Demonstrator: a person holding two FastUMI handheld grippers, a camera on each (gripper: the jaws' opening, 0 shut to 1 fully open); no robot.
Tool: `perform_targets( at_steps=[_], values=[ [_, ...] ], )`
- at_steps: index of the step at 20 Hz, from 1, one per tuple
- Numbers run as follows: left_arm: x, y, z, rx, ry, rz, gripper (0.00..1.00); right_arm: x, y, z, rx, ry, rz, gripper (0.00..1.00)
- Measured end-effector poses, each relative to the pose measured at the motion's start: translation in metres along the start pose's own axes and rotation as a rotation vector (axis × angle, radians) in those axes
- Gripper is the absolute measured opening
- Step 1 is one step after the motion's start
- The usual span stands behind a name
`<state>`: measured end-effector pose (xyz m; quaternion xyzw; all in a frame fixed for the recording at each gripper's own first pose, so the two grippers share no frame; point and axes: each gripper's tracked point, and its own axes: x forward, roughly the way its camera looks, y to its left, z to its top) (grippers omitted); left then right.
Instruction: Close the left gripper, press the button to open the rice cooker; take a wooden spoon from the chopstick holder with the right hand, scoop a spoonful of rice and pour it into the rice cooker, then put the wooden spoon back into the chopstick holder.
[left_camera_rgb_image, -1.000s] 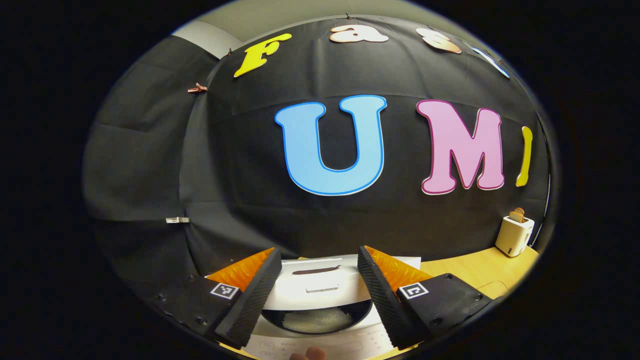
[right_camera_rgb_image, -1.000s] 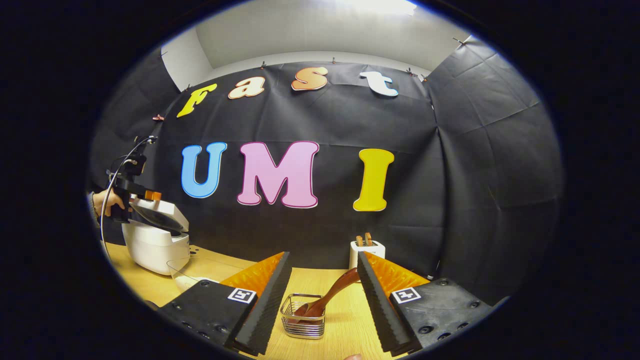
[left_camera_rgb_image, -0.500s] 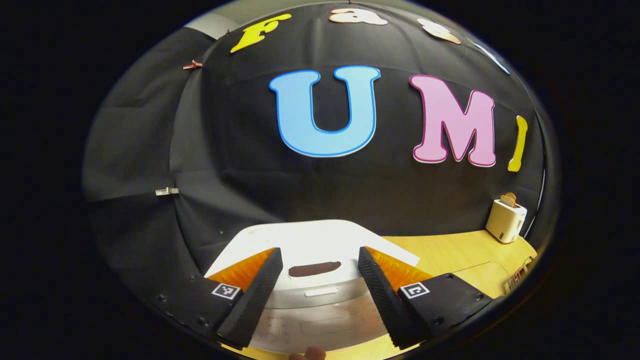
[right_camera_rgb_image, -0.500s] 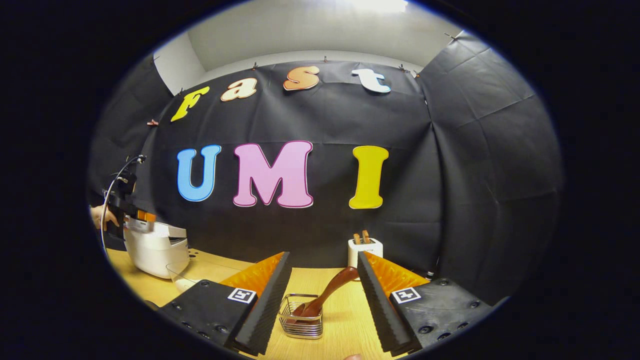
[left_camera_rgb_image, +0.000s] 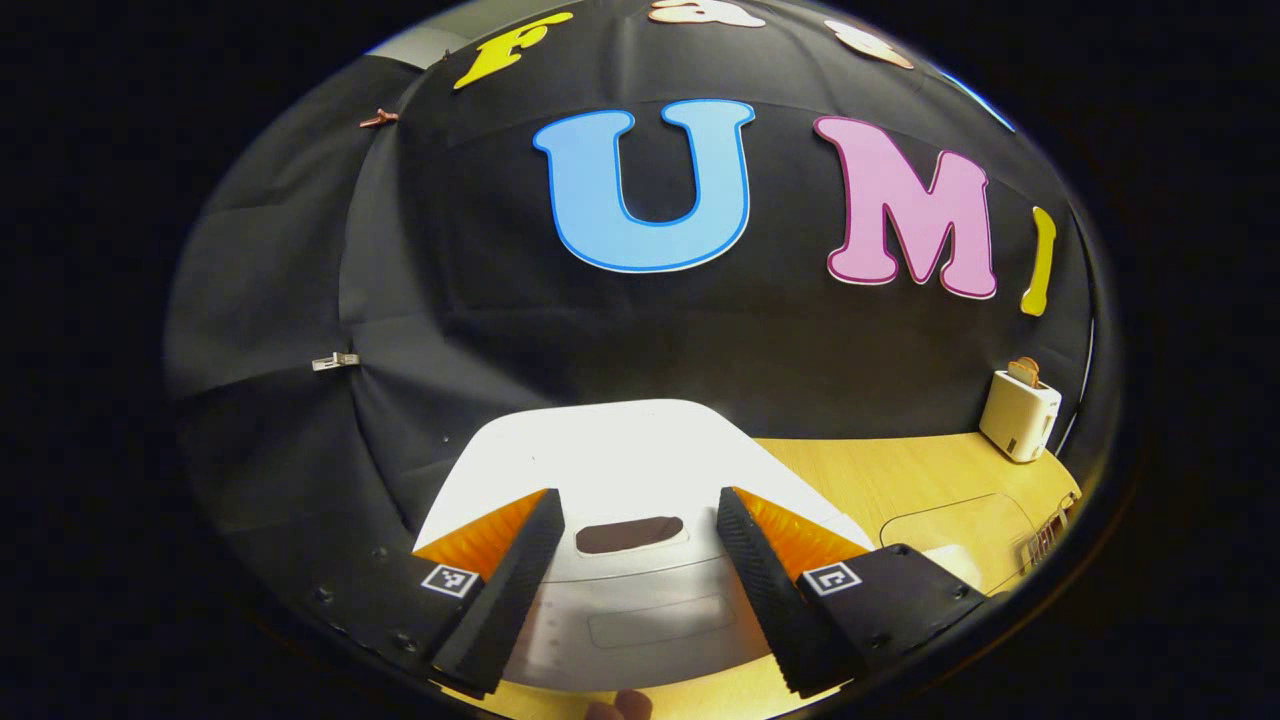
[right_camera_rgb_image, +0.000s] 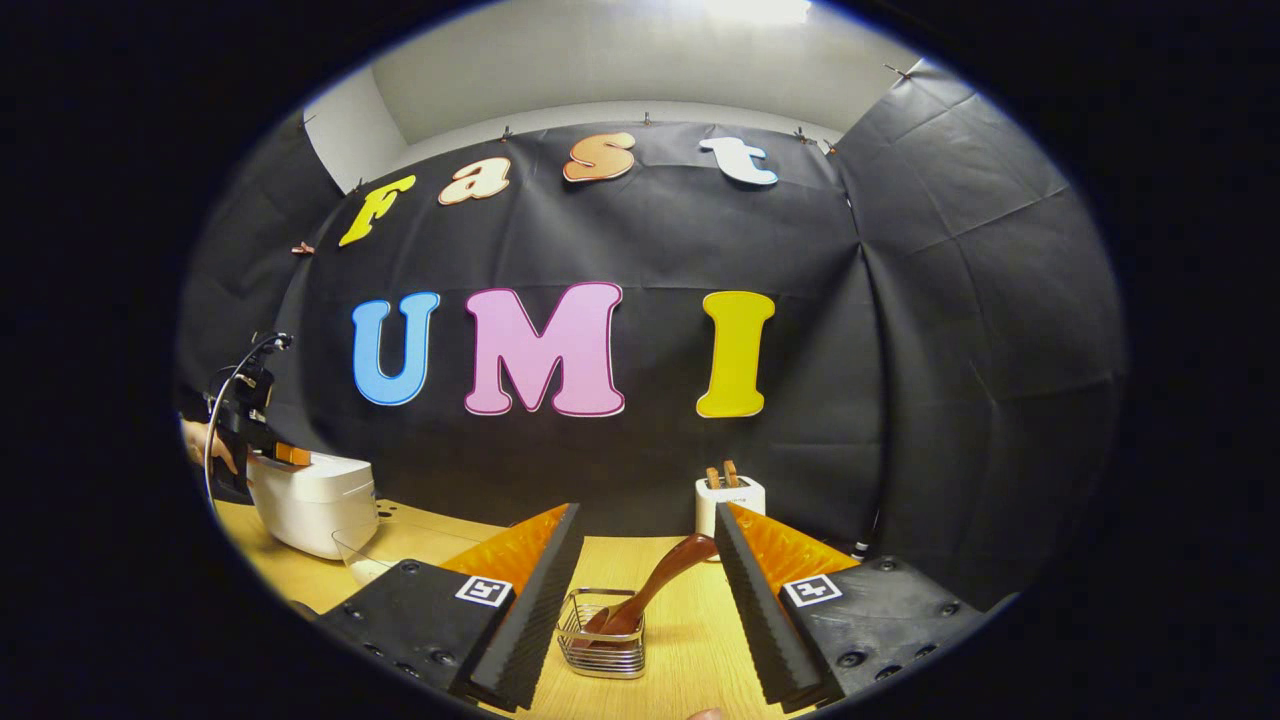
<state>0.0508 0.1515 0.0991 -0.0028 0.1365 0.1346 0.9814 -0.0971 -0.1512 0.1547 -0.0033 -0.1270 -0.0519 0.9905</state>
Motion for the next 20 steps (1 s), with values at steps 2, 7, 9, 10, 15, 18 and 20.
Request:
perform_targets(
  at_steps=[2,7,9,10,15,18,20],
  values=[
    [-0.002,0.0,0.001,-0.009,0.01,-0.001,1.0,-0.001,-0.003,0.002,-0.012,-0.01,-0.008,0.83],
    [-0.028,-0.019,0.036,0.011,-0.174,-0.038,0.99,0.001,-0.001,-0.002,-0.001,-0.002,-0.004,0.83],
    [-0.052,-0.037,0.061,0.024,-0.304,-0.08,0.99,0.002,0.008,-0.005,0.019,0.003,0.022,0.83],
    [-0.067,-0.047,0.066,0.027,-0.36,-0.107,0.99,0.002,0.015,-0.006,0.03,0.001,0.041,0.83],
    [-0.126,-0.09,0.038,-0.004,-0.501,-0.247,0.98,0.002,0.043,-0.01,-0.011,-0.025,0.105,0.84],
    [-0.141,-0.103,0.004,-0.047,-0.496,-0.288,0.97,0.001,0.062,-0.02,-0.044,-0.012,0.135,0.84],
    [-0.143,-0.111,-0.015,-0.053,-0.48,-0.308,0.97,0.001,0.078,-0.027,-0.039,-0.006,0.166,0.85]
  ],
)
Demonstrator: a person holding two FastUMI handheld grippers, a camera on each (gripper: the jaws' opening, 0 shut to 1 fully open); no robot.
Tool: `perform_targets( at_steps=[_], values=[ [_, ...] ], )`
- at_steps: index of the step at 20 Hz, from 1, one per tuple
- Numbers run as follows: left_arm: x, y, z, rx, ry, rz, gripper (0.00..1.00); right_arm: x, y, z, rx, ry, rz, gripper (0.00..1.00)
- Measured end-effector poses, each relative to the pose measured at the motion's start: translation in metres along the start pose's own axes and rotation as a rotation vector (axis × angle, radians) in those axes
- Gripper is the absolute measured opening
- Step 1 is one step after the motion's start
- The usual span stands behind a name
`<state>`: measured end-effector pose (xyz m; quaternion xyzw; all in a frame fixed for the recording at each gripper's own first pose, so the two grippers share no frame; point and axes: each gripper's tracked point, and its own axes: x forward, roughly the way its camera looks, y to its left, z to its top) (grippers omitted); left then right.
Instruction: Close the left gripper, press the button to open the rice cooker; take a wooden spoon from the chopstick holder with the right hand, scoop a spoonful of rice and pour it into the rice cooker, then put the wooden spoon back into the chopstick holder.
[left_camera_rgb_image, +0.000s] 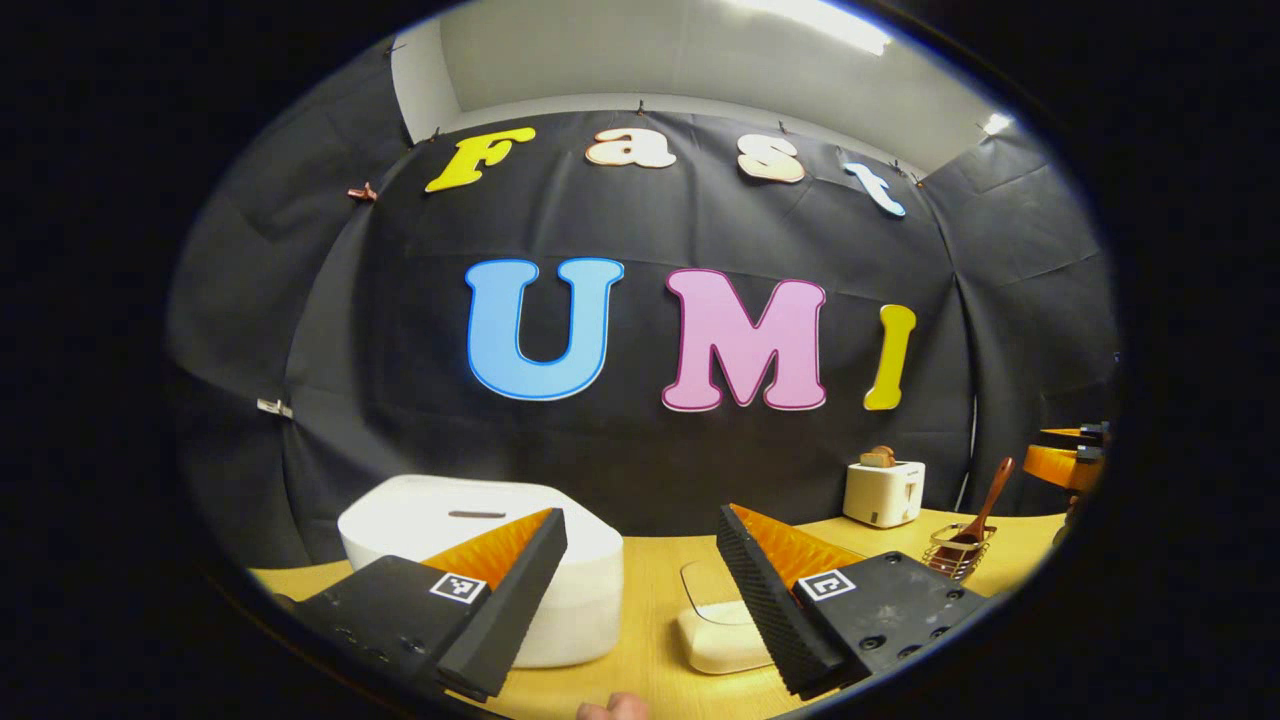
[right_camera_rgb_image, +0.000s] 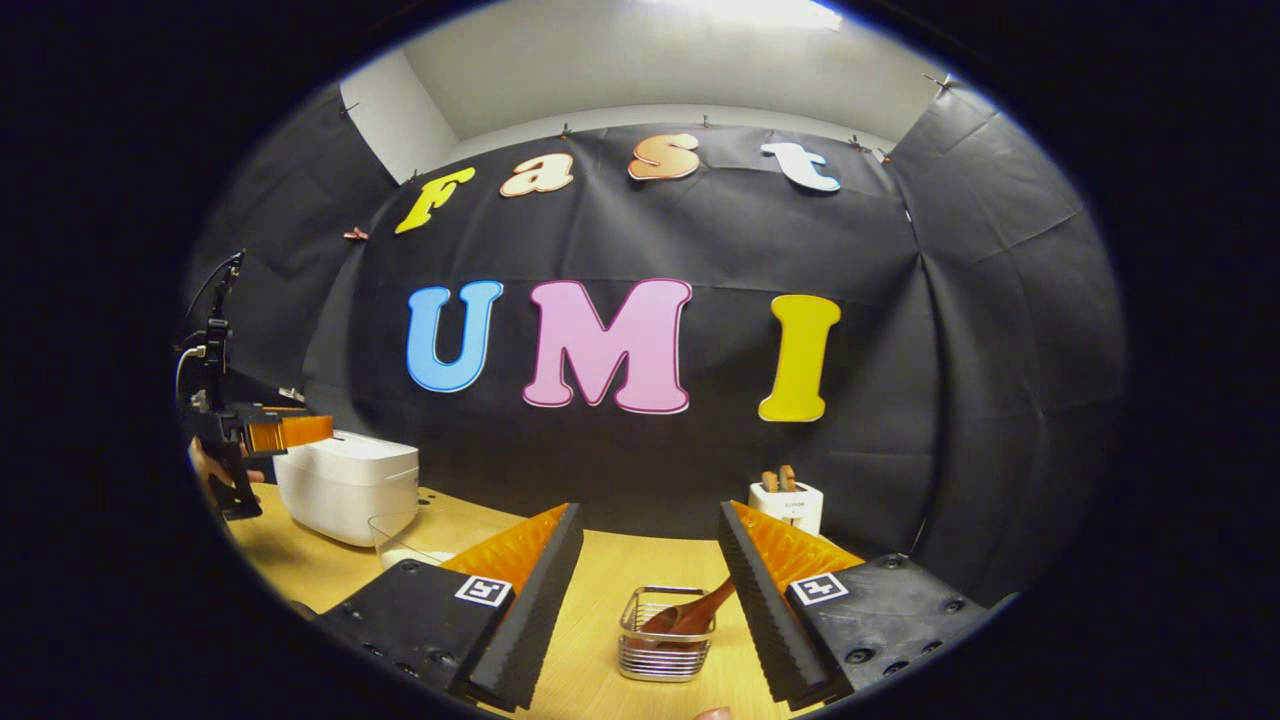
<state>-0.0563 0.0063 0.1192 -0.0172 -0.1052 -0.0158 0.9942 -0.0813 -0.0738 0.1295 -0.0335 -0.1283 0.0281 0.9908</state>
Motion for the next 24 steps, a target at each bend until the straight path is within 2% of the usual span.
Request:
perform_targets(
  at_steps=[5,12,16,22,24],
  values=[
    [-0.021,-0.013,-0.035,0.028,0.008,-0.027,0.97,0.004,0.032,-0.021,0.021,0.016,0.056,0.88],
    [-0.029,-0.019,-0.067,-0.038,0.031,-0.043,0.97,0.006,0.064,-0.057,0.025,0.031,0.085,0.88],
    [-0.027,-0.014,-0.08,-0.029,0.052,-0.021,0.99,0.009,0.074,-0.082,-0.005,0.079,0.095,0.88],
    [-0.028,-0.018,-0.075,0.037,0.025,0.002,0.98,0.011,0.074,-0.093,0.03,0.1,0.095,0.88],
    [-0.026,-0.025,-0.08,0.048,0.034,-0.02,0.99,0.01,0.071,-0.093,0.053,0.101,0.091,0.88]
  ],
)
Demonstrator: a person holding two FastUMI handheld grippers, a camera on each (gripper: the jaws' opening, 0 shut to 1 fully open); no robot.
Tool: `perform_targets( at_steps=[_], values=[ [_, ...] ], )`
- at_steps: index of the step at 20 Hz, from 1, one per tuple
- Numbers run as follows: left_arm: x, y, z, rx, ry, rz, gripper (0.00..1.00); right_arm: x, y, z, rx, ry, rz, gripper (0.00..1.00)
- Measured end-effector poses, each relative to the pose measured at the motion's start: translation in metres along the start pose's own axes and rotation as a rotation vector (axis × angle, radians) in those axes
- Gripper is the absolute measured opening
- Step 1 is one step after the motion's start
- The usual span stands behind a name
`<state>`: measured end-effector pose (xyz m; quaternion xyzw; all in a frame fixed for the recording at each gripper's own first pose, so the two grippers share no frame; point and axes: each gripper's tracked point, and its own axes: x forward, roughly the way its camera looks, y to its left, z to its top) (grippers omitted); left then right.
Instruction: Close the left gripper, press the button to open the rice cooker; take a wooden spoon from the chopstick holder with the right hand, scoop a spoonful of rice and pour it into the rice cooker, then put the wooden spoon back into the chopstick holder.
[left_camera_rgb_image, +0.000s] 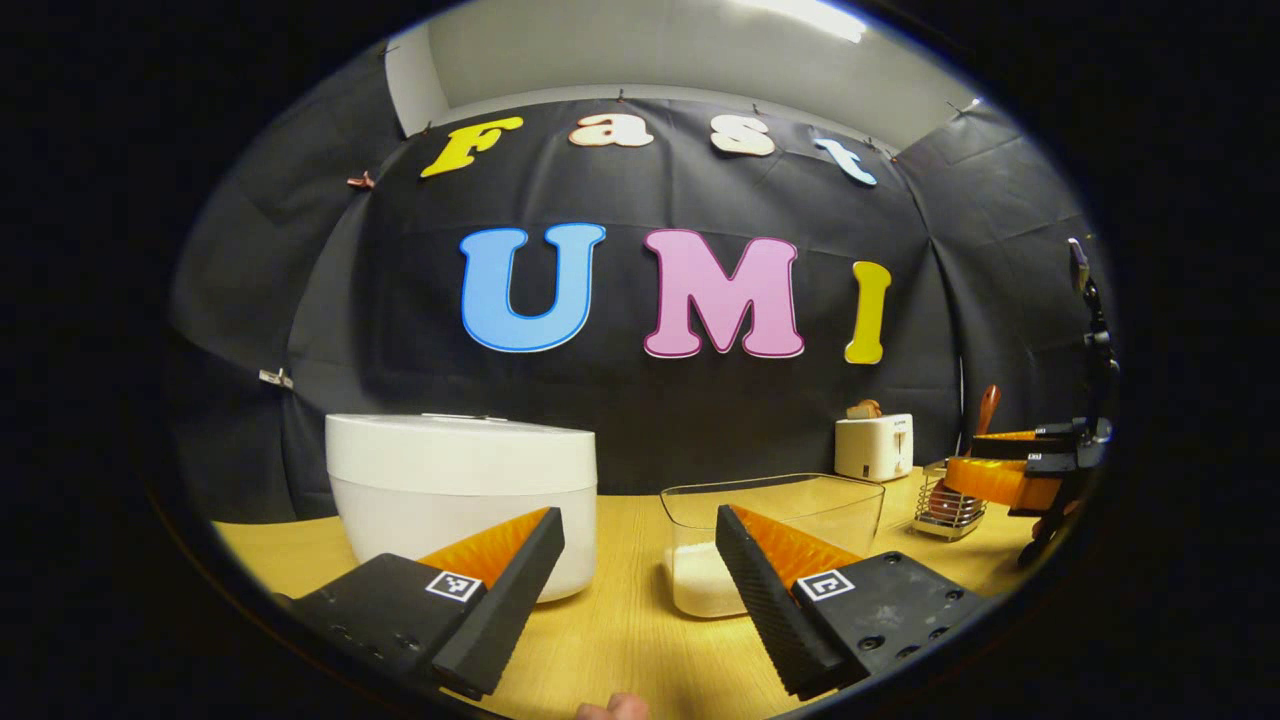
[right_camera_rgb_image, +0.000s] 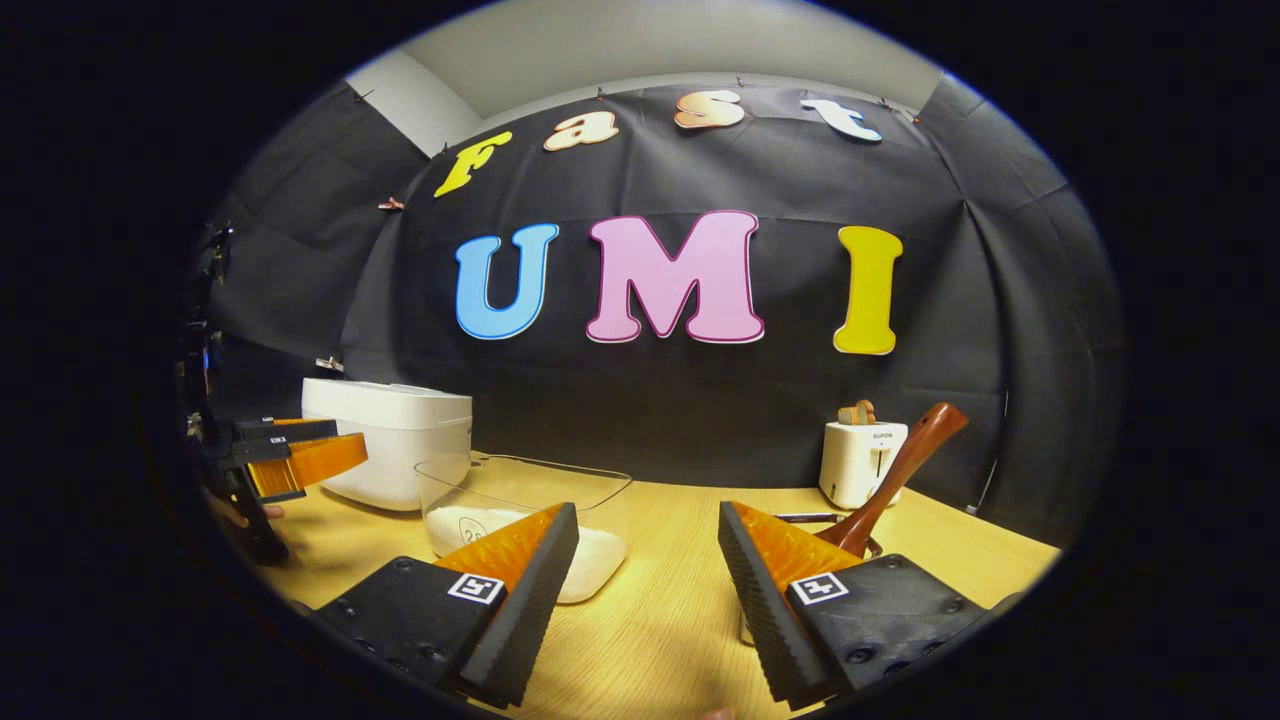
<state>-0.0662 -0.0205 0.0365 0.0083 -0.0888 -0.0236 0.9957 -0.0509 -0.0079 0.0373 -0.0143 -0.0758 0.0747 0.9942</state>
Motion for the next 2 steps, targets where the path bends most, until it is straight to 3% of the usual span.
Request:
perform_targets(
  at_steps=[2],
  values=[
    [-0.0006,0.0057,-0.0035,0.001,0.013,0.023,0.97,0.0005,-0.0074,0.0003,0.037,-0.007,-0.015,0.88]
  ],
)
